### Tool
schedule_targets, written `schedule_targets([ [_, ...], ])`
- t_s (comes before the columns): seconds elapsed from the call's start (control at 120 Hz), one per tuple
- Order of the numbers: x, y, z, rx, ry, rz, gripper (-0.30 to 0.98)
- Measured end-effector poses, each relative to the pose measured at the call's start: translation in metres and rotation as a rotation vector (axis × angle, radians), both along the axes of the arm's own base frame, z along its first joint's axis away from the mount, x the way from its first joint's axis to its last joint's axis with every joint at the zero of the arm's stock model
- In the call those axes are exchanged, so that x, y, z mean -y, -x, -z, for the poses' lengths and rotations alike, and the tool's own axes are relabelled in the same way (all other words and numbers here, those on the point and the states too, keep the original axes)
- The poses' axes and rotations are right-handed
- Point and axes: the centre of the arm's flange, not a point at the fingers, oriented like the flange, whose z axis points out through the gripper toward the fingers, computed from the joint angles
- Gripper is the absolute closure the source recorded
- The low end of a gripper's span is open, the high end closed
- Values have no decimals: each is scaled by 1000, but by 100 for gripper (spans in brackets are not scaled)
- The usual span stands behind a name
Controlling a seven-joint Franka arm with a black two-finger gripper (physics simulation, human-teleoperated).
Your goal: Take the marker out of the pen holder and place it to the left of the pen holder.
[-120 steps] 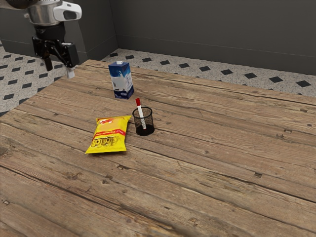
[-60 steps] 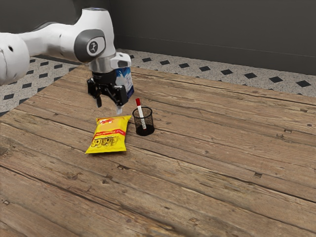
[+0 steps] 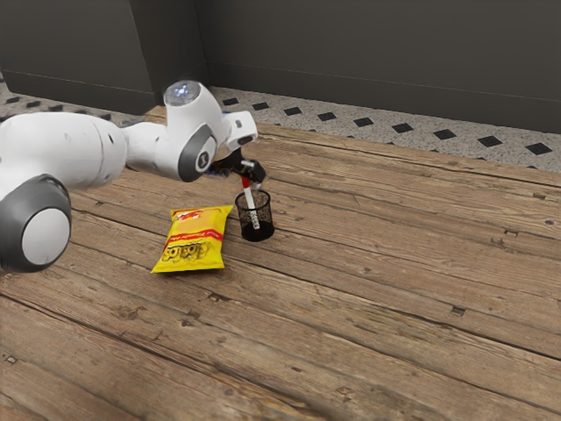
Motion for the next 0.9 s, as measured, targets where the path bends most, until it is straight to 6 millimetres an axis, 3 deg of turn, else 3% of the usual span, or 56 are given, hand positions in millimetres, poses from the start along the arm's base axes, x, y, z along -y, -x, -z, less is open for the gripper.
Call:
schedule_targets([
  [0.15, -10, -18, 10, 93, 34, -27, 4],
  [0.4, -27, -28, 28, 147, 82, -79, 4],
  [0.608, -28, -30, 46, 143, 96, -89, 4],
  [0.9, -28, -29, 51, 141, 109, -97, 7],
])
